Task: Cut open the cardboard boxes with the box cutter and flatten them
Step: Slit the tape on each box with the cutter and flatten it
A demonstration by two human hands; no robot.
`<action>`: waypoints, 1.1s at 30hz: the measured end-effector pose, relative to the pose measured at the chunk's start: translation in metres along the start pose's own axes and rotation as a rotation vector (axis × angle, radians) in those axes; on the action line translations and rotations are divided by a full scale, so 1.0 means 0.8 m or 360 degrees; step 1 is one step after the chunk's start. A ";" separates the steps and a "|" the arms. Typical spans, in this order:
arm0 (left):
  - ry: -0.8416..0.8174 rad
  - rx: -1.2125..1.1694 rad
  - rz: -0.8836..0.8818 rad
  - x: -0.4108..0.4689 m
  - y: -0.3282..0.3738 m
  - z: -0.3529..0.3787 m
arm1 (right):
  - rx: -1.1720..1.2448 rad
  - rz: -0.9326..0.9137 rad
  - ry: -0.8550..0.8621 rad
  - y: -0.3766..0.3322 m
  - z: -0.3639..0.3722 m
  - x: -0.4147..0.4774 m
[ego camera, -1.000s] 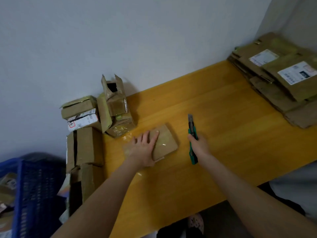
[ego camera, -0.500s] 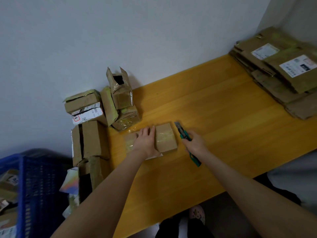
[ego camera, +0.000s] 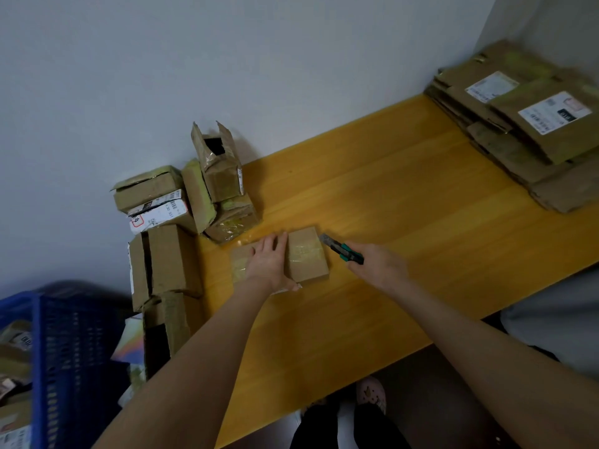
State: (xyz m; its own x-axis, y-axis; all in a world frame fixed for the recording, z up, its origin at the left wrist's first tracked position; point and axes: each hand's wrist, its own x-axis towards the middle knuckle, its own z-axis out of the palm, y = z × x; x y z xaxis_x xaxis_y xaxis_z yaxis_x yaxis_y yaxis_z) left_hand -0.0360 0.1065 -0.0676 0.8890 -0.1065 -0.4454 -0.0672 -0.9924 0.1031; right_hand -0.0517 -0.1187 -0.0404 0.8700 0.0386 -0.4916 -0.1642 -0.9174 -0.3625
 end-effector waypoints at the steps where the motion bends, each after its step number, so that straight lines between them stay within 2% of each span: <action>1: 0.0000 -0.0001 -0.0003 0.000 0.000 0.000 | 0.0004 -0.0010 -0.0028 0.001 -0.003 0.001; 33: -0.0085 0.0079 0.0020 0.001 0.002 -0.004 | -0.0062 -0.0084 -0.0156 0.017 0.022 -0.025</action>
State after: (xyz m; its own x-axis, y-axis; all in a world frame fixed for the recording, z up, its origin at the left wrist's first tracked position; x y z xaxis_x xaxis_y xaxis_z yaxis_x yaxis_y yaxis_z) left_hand -0.0336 0.1051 -0.0647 0.8625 -0.1205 -0.4914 -0.1016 -0.9927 0.0651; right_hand -0.0794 -0.1248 -0.0494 0.8268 0.1239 -0.5486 -0.0997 -0.9277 -0.3599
